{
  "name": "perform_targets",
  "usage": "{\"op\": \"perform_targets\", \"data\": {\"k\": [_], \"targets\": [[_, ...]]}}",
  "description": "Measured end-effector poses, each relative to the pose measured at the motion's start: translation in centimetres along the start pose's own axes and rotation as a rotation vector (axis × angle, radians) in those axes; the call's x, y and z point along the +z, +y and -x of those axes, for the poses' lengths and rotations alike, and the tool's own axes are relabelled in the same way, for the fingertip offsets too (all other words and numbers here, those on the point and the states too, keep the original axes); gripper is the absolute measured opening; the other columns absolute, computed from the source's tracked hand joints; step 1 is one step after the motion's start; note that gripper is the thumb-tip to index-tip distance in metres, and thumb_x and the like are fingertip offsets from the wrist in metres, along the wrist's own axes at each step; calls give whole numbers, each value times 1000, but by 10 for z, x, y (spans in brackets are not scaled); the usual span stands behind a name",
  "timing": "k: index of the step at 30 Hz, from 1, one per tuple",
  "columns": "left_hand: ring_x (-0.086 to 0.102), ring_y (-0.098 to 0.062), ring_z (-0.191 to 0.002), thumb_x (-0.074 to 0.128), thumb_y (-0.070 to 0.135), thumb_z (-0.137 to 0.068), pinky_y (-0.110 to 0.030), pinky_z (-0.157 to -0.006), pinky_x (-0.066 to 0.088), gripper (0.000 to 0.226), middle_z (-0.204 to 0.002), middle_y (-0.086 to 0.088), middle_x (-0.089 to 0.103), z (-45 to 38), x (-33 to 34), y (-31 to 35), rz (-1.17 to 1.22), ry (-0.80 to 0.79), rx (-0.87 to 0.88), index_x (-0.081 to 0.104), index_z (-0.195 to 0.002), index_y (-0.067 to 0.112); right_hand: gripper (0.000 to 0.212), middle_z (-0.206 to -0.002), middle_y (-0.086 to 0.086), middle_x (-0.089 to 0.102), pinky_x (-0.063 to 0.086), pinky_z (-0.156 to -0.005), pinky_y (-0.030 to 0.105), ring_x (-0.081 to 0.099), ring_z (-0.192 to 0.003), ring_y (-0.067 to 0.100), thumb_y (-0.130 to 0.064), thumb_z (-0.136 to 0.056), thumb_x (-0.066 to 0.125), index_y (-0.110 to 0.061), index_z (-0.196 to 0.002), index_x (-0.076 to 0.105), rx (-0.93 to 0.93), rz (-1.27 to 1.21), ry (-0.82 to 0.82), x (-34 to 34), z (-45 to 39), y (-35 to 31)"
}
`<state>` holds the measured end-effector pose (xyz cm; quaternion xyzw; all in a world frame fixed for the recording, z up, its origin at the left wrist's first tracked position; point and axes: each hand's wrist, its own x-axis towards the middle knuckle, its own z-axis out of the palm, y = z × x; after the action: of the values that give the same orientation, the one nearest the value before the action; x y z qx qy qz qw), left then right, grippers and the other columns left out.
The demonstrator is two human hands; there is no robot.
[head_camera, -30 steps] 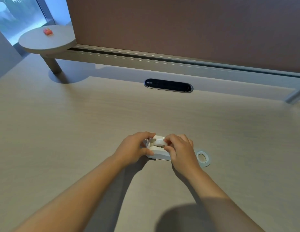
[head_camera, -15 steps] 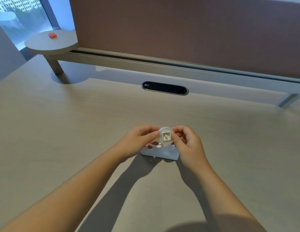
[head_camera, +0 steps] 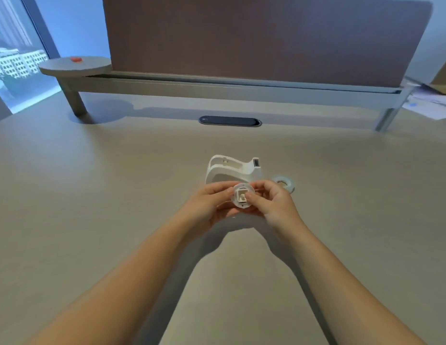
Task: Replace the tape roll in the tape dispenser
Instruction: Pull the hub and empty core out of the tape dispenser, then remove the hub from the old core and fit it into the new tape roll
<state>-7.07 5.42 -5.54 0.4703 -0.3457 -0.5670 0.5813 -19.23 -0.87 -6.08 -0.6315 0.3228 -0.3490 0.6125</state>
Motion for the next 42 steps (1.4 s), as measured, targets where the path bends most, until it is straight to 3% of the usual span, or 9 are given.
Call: {"op": "perform_targets", "data": {"k": [10, 13, 18, 25, 30, 35, 37, 40, 42], "targets": [[61, -18, -73, 54, 6, -81, -16, -61, 54, 8, -79, -9, 62, 13, 6, -6, 57, 169, 74, 61, -82, 8, 12, -81, 3, 64, 53, -74, 35, 59, -79, 21, -13, -84, 55, -19, -82, 66, -158, 351, 184, -4, 22, -7], [60, -17, -72, 54, 6, -81, -16, -61, 54, 6, -79, -8, 58, 4, 6, -11, -3, 220, 92, 58, -80, 10, 23, -90, 6, 60, 42, -74, 29, 53, -82, 19, -12, -83, 56, -7, -104, 63, -150, 576, 248, -19, 14, 0], [61, -16, -69, 56, 10, -81, -14, -55, 54, 11, -82, -9, 58, -17, 11, -19, -92, 267, 116, 57, -92, 6, 9, -82, 6, 59, 37, -68, 28, 52, -77, 22, -14, -81, 56, -7, -83, 59, -59, 821, 250, -37, -4, 18], [63, -12, -67, 56, 9, -80, -15, -57, 54, 4, -75, -7, 61, -36, 12, -30, -28, 250, 140, 60, -78, 8, 20, -95, 18, 68, 27, -62, 21, 55, -84, 24, -17, -82, 55, -1, -86, 68, -162, 858, 275, -50, -18, 27], [62, -11, -64, 54, 8, -81, -13, -56, 52, 6, -76, -6, 59, -40, 9, -32, 24, 241, 148, 59, -78, 10, 30, -122, 15, 49, 34, -89, 30, 43, -116, 28, -23, -81, 57, -10, -108, 59, -120, 904, 392, -65, -40, 30], [60, -15, -72, 55, 9, -80, -14, -59, 55, 6, -77, -6, 59, -39, 10, -35, 15, 251, 174, 59, -76, 10, 31, -122, 16, 53, 35, -95, 38, 43, -117, 33, -29, -80, 59, -14, -106, 62, 2, 1061, 272, -66, -53, 38], [61, -16, -71, 55, 8, -80, -15, -58, 55, 5, -79, -6, 59, -39, 10, -34, 12, 256, 180, 58, -79, 12, 29, -120, 15, 54, 36, -93, 34, 45, -116, 32, -27, -80, 59, -12, -104, 63, -29, 1029, 280, -67, -53, 37], [63, -15, -65, 55, 9, -80, -15, -55, 54, 8, -80, -5, 61, -39, 9, -33, 37, 267, 188, 60, -82, 15, 20, -112, 6, 46, 35, -74, 6, 46, -101, 17, -19, -78, 63, -8, -95, 63, -101, 728, 329, -62, -39, 26], [63, -14, -68, 55, 9, -81, -15, -57, 54, 9, -81, -6, 62, -38, 9, -34, 7, 254, 191, 63, -82, 14, 12, -110, 0, 42, 39, -74, 10, 46, -98, 13, -14, -75, 66, -12, -86, 61, -154, 524, 326, -54, -24, 17]]}}
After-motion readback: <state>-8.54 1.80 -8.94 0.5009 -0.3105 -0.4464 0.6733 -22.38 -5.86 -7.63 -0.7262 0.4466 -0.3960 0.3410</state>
